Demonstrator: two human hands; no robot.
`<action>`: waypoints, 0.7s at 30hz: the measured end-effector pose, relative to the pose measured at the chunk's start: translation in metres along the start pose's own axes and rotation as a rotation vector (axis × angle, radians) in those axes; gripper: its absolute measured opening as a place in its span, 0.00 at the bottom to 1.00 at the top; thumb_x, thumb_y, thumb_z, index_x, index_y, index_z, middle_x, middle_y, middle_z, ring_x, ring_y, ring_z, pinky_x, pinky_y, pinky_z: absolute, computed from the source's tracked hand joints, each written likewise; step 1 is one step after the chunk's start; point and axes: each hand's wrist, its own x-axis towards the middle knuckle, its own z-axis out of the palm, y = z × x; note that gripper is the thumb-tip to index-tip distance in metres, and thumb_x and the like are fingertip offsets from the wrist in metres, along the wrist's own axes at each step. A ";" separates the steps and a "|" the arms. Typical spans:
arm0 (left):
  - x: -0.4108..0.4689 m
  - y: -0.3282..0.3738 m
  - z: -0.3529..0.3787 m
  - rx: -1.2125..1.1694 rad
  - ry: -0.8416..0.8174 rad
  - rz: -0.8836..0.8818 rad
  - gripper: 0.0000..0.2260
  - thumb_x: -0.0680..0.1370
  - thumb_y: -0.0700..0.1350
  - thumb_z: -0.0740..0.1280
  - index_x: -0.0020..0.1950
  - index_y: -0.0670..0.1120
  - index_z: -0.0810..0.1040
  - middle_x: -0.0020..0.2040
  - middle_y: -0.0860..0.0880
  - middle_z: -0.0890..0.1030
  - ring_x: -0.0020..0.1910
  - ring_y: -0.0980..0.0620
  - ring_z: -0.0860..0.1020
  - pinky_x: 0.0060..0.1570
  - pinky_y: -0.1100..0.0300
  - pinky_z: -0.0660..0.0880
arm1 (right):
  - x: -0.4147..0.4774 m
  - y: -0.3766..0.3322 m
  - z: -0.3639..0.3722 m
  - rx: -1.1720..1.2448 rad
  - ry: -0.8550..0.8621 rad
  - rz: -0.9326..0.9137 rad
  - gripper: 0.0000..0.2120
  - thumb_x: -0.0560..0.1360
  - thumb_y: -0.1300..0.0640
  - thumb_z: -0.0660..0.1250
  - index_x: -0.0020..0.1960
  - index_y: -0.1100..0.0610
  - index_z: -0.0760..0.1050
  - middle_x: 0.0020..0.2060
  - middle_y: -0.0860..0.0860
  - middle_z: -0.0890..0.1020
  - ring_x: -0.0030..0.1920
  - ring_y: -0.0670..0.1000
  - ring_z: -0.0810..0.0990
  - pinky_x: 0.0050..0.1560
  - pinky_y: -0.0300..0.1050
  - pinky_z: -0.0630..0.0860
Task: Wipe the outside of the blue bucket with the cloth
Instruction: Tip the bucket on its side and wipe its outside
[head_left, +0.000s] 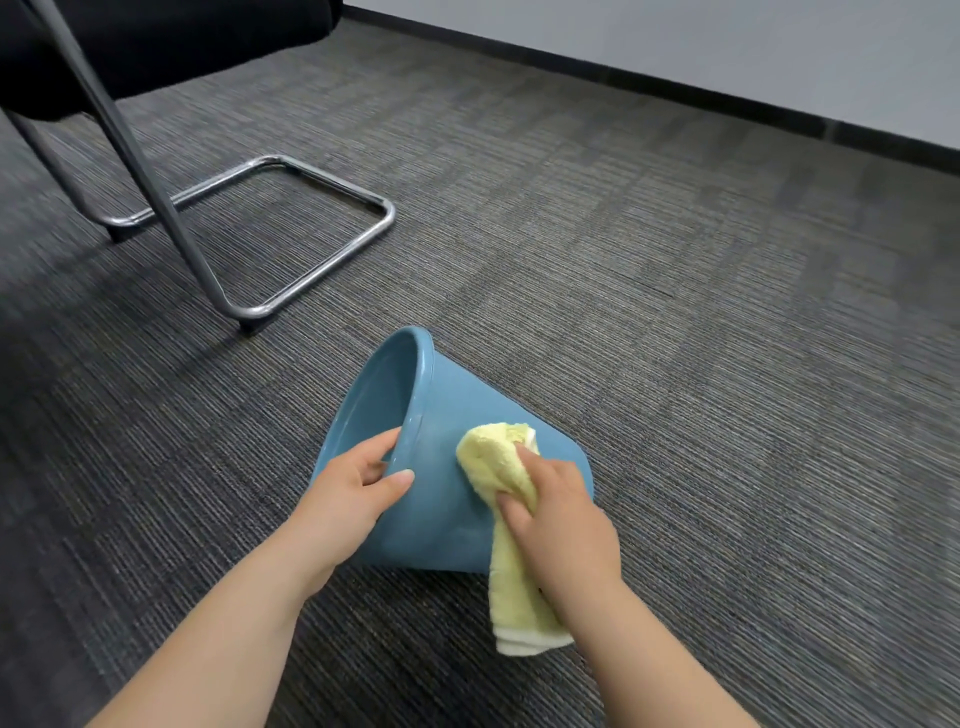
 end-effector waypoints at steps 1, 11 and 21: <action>0.000 -0.001 0.000 0.000 0.002 -0.001 0.20 0.76 0.37 0.60 0.47 0.66 0.74 0.39 0.64 0.84 0.41 0.61 0.82 0.39 0.66 0.76 | 0.003 0.005 -0.002 -0.005 0.006 0.058 0.23 0.75 0.47 0.56 0.69 0.43 0.57 0.63 0.49 0.67 0.54 0.56 0.76 0.44 0.45 0.68; -0.003 0.003 0.000 0.019 0.004 -0.014 0.19 0.76 0.38 0.61 0.48 0.64 0.74 0.38 0.63 0.84 0.41 0.60 0.82 0.43 0.63 0.76 | -0.004 0.000 0.004 -0.020 -0.009 -0.117 0.23 0.74 0.46 0.58 0.68 0.41 0.57 0.62 0.46 0.68 0.55 0.53 0.76 0.44 0.44 0.67; -0.008 0.003 -0.002 0.114 -0.006 -0.011 0.20 0.76 0.37 0.61 0.47 0.66 0.73 0.37 0.64 0.84 0.41 0.62 0.82 0.46 0.61 0.74 | -0.010 -0.002 0.006 -0.037 0.026 -0.135 0.23 0.73 0.46 0.58 0.67 0.43 0.60 0.61 0.46 0.69 0.52 0.54 0.76 0.42 0.45 0.67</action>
